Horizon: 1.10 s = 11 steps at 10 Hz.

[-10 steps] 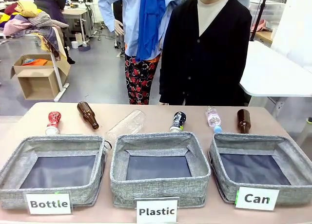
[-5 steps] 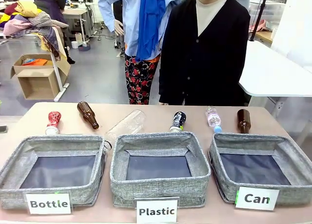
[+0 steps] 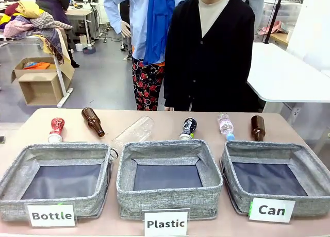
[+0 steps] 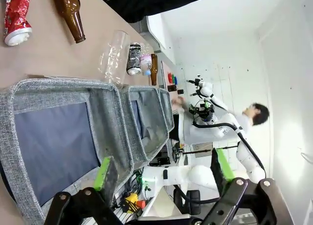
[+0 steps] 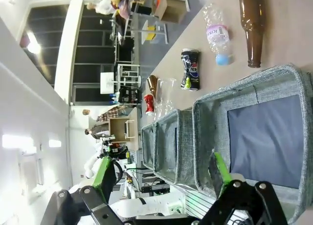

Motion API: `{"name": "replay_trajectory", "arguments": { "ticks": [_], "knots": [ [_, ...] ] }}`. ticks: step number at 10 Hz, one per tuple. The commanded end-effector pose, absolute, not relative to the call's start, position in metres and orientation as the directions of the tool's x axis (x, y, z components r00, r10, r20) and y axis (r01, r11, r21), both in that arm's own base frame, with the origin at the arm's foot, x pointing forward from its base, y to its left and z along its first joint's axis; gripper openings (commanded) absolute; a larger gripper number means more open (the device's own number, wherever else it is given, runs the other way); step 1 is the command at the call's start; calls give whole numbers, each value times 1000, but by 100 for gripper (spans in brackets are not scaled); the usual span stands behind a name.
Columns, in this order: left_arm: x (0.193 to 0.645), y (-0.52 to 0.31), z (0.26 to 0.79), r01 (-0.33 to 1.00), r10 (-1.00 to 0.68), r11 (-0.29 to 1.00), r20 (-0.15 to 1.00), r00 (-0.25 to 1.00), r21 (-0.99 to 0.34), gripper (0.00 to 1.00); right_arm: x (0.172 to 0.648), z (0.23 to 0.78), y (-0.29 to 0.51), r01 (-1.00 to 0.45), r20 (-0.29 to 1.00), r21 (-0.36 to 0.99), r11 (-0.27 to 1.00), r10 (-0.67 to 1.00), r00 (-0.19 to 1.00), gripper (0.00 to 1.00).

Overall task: Sort the can waste into the basket.
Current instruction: Pick up the can waste from the table and place it in the right Fabric basket.

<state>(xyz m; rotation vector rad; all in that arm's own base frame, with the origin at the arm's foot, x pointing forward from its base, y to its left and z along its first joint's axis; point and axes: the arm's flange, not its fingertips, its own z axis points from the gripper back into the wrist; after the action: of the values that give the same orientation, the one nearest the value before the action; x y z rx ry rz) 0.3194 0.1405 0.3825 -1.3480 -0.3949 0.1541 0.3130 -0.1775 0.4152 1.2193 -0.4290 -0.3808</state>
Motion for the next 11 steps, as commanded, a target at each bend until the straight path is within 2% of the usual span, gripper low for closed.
{"name": "replay_trajectory", "arguments": {
  "ticks": [1,6,8,10,11],
  "knots": [
    [318,142,383,140,319,223,208,925,-965,100,319,442,-141,64,157,906,419,-471,868,100],
    [318,142,383,140,319,223,208,925,-965,100,366,473,-8,143,229,638,757,-364,903,100],
    [318,142,383,140,319,223,208,925,-965,100,380,472,48,80,273,501,862,-245,930,100],
    [318,142,383,140,319,223,208,925,-965,100,376,473,67,17,316,370,929,-143,938,100],
    [318,142,383,140,319,223,208,925,-965,100,376,471,61,45,290,511,858,-221,931,100]
  ]
}}
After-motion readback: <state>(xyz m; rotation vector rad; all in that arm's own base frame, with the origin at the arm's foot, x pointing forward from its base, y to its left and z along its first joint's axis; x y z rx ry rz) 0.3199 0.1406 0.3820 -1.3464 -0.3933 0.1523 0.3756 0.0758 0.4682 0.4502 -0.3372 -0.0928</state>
